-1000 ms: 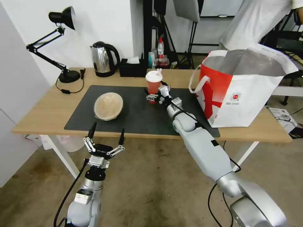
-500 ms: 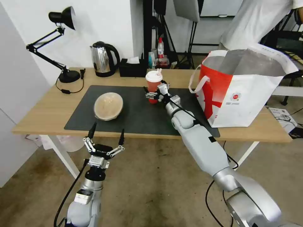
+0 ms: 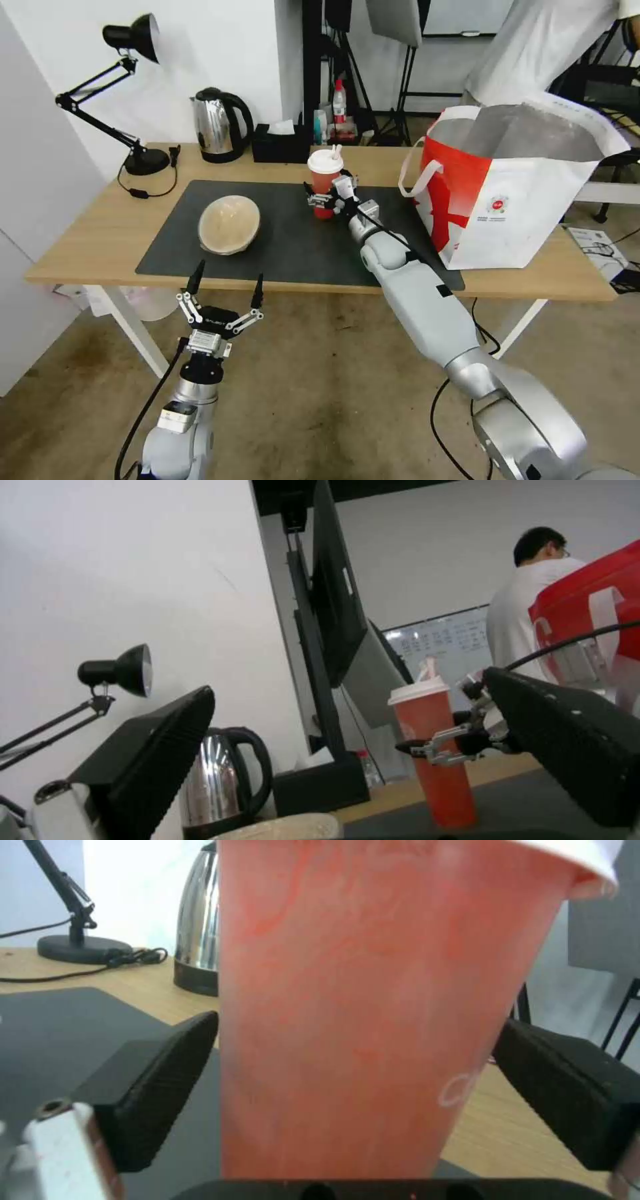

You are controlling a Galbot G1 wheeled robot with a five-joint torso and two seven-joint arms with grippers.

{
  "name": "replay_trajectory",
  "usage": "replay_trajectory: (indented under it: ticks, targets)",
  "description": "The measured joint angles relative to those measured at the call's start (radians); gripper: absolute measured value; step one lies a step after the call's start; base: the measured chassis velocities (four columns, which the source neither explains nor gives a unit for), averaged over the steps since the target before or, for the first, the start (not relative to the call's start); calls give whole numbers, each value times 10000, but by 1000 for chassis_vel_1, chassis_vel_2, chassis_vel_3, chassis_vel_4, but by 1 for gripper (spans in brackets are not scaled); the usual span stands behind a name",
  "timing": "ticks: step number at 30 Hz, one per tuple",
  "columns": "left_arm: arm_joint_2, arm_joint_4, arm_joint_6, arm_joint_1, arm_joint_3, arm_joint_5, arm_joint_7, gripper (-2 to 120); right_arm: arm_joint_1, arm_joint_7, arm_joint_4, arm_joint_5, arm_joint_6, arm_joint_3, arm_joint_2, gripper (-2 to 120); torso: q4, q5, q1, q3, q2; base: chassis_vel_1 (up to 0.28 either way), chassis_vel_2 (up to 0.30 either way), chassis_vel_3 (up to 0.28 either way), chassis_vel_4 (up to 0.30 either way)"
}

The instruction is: Pick up the trash from the table and place it into the takeout bag.

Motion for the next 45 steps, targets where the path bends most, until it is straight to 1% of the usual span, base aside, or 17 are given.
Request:
replay_trajectory:
  ticks: [4, 6, 8, 10, 11, 13, 14, 18, 20, 22, 24, 29, 32, 34, 38, 42, 45]
  targets:
    - [0, 10, -1, -13, 16, 1, 0, 100, -4, 3, -1, -19, 9, 15, -33, 84, 0, 0, 0, 0, 1, 0, 0, 0, 0]
    - [0, 10, -1, -13, 16, 2, 0, 100, -6, 3, -1, -20, 14, 19, -38, 83, 0, 0, 0, 0, 1, 0, 0, 0, 0]
    - [0, 16, -1, -23, 14, 2, 0, 100, -15, 3, -1, -20, 28, 32, -52, 71, 0, 0, 0, 0, 0, 0, 0, 0, 0]
    - [0, 20, -2, -29, 14, 2, 0, 100, -23, 3, -1, -20, 30, 36, -59, 68, 0, 0, 0, 0, 1, 0, 0, 0, 0]
    - [0, 25, -1, -35, 14, 3, 0, 100, -34, 3, 2, -19, 30, 40, -73, 61, 0, 0, 1, 0, 1, 0, 0, 0, 0]
    - [0, 26, -2, -44, 27, 6, 0, 100, -67, 5, 40, -20, 32, 47, -112, 54, -1, 0, 0, 0, 3, 0, 0, 0, 0]
    - [0, 26, -2, -44, 27, 6, 0, 100, -67, 5, 40, -20, 32, 47, -112, 54, -1, 0, 0, 0, 3, 0, 0, 0, 0]
    - [0, 28, -2, -63, 33, 10, 0, 100, -106, 9, 106, -19, 32, 56, -190, 41, 0, 0, 0, 0, 2, 0, 0, 0, 0]
    - [0, 28, -1, -64, 35, 11, 0, 100, -115, 10, 122, -20, 32, 57, -204, 40, -1, 1, 0, 0, 2, 0, 0, 0, 0]
    - [0, 29, -2, -64, 46, 12, 0, 100, -151, 11, 161, -20, 32, 59, -240, 33, 0, 0, 0, 0, 3, 0, 0, 0, 0]
    - [1, 29, -2, -64, 47, 13, 0, 100, -157, 11, 165, -19, 32, 59, -244, 32, -1, 0, 0, 0, 2, 0, 0, 0, 0]
    - [1, 37, -2, -68, 50, 17, 0, 100, -244, 11, 301, -20, 33, 65, -286, 20, 0, 0, 0, 0, 2, 0, 0, 0, 0]
    - [2, 40, -2, -66, 49, 18, 0, 100, -256, 12, 353, -19, 30, 76, -296, 18, 0, 1, 0, 0, 2, 0, 0, 0, 0]
    - [3, 50, -2, -64, 46, 18, 2, 100, -278, 20, 557, -19, 9, 137, -348, 7, 0, 0, 0, 0, 2, 0, 0, 0, 0]
    - [5, 65, -1, -75, 47, 19, 3, 100, -299, 67, 1064, -14, -173, 194, -497, 6, 0, 1, 1, 0, 2, 0, 0, 0, 0]
    - [5, 91, -1, -98, 52, 19, 4, 100, -336, 334, 2398, 271, -869, 241, -852, 6, 0, 1, 0, -1, 2, 0, 0, 0, 0]
    - [6, 92, -1, -112, 54, 19, 4, 100, -267, 432, 2997, 437, -1210, 262, -1016, 6, -1, 1, 0, 1, 2, 0, 0, 0, 0]
